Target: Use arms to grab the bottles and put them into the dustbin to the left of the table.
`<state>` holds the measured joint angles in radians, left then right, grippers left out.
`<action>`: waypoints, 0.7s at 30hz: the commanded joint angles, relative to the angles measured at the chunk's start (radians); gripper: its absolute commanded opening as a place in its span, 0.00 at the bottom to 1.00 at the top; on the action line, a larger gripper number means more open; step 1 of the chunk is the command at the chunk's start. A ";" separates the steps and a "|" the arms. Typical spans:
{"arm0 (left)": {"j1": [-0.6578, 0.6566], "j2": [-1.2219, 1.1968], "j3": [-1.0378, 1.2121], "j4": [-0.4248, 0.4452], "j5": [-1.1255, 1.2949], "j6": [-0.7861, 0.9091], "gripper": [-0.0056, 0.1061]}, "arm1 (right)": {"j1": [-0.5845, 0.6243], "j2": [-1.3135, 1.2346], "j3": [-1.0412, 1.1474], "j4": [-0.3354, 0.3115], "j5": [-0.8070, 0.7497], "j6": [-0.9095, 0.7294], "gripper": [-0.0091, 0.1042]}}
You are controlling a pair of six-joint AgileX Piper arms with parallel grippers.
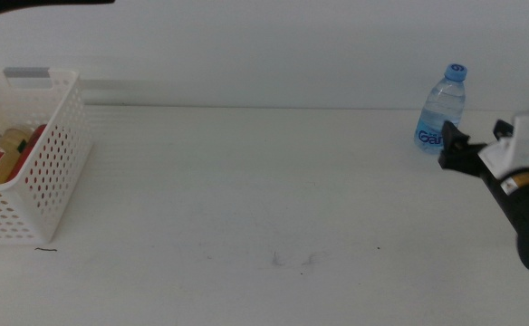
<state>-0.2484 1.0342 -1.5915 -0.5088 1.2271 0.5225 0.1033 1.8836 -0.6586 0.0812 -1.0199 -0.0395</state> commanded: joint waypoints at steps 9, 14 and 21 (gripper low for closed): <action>-0.001 0.001 0.005 0.004 -0.006 0.001 0.89 | -0.004 0.237 -0.352 0.178 0.146 -0.151 0.87; -0.001 0.001 0.005 0.004 -0.006 0.001 0.89 | -0.004 0.332 -0.461 0.173 0.181 -0.153 0.87; -0.001 0.001 0.005 0.004 -0.006 0.001 0.89 | -0.004 0.427 -0.595 0.173 0.242 -0.189 0.86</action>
<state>-0.2484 1.0342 -1.5915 -0.5032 1.2271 0.5225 0.1033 2.3008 -1.2289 0.2508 -0.7815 -0.2040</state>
